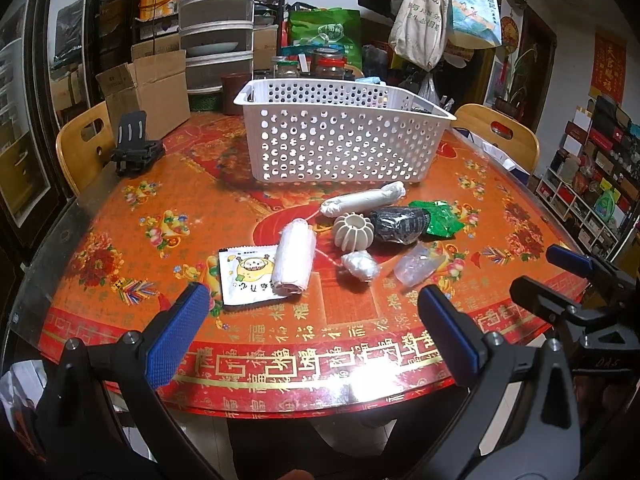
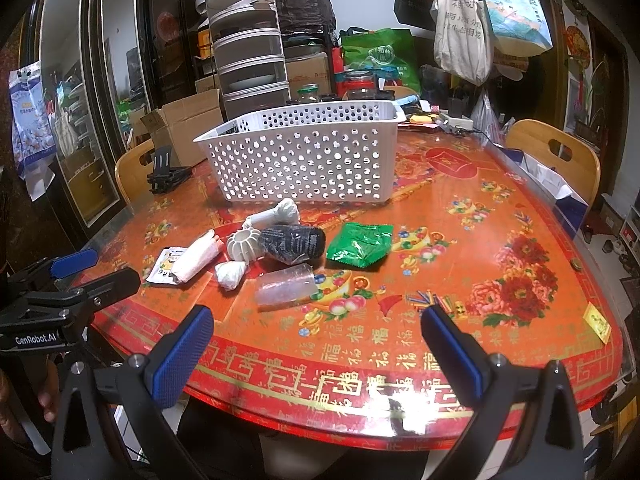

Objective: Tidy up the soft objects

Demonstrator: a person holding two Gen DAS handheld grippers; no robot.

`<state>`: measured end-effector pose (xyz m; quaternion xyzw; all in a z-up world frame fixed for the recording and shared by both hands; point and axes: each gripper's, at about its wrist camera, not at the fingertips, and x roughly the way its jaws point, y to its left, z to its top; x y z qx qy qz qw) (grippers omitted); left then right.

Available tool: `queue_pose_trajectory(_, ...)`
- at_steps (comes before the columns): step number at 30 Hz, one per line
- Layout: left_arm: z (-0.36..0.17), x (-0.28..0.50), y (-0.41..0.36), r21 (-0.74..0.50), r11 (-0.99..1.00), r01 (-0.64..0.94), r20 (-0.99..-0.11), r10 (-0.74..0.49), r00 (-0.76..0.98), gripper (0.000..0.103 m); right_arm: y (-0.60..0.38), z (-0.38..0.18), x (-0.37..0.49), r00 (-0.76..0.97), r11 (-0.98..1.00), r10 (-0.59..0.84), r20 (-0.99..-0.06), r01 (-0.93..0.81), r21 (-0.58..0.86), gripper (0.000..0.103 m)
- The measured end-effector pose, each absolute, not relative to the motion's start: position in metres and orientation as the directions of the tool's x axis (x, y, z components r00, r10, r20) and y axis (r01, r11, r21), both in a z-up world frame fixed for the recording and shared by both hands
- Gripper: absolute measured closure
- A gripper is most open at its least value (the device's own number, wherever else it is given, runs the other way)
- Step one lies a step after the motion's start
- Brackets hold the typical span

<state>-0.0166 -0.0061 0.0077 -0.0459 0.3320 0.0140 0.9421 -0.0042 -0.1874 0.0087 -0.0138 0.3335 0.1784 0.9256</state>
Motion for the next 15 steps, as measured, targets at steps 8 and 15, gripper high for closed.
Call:
queue_pose_trajectory(8,0.006,-0.015,0.003,-0.078,0.994,-0.078,-0.6,0.016,0.8,0.0,-0.186,0.005,-0.002,0.71,0.931,0.336,-0.618,-0.35,0.104,0.0)
queue_pose_trajectory(15,-0.017,0.003,0.025,-0.108,0.991,-0.076,-0.604,-0.005,0.797,0.0,-0.192,-0.01,0.004,0.764,0.912,0.399,-0.507,-0.387,0.135,0.0)
